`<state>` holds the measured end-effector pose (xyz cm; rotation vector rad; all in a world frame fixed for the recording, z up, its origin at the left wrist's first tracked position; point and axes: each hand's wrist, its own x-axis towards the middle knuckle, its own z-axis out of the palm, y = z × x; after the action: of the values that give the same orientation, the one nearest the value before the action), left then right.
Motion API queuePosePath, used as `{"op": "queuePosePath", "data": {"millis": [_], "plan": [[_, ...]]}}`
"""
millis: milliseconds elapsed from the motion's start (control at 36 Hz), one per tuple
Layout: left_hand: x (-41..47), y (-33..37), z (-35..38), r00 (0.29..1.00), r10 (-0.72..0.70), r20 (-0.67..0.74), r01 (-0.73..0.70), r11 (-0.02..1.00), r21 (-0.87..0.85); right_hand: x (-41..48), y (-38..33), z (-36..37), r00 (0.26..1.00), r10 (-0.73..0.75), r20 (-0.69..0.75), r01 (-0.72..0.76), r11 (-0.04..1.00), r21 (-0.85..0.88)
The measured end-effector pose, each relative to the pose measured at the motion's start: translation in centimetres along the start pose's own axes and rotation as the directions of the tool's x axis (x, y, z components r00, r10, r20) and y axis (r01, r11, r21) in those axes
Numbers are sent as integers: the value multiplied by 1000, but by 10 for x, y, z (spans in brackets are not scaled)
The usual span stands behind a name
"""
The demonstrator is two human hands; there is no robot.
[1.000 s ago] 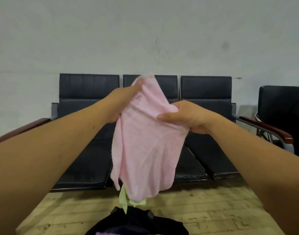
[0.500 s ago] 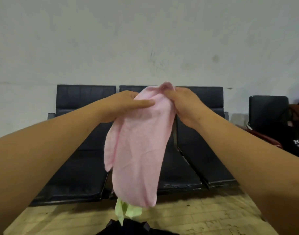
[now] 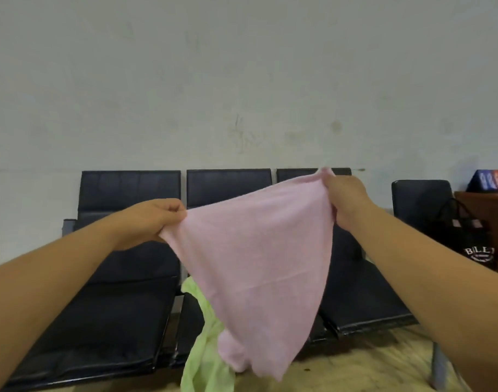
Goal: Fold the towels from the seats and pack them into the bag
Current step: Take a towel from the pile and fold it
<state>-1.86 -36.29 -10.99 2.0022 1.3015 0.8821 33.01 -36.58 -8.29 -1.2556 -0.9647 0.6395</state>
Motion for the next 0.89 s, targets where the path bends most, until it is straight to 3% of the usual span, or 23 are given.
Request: {"op": "queuePosePath", "data": {"millis": [111,222,333,444,556,611,750,889], "plan": [[2,9,6,971,7,-239,-8,1000,-2,0,16,2,992,4,128,26,973,-228],[7,18,0,922,-12,-388,-37,992,-118,-10,22,-4,927,-100,362,229,914,-334],[3,18,-7,938,-36,-345,-45,974,-222,-13,24,-7,864,-72,498,224,941,-253],[-8,13,-8,970,-22,-242,-105,860,-499,-9,27,-5,943,-103,317,110,994,-4],[-16,14,-4,993,117,-17,-91,662,-744,-14,30,3,952,-108,287,123,992,-34],[-17,17,1,983,163,81,-41,633,-773,-18,30,9,941,-107,320,125,992,-34],[-9,23,20,984,156,82,-102,882,-459,-27,27,29,890,-36,455,50,999,-19],[-4,20,32,974,218,-52,-223,970,-95,-45,23,45,810,-59,583,103,994,-43]]}}
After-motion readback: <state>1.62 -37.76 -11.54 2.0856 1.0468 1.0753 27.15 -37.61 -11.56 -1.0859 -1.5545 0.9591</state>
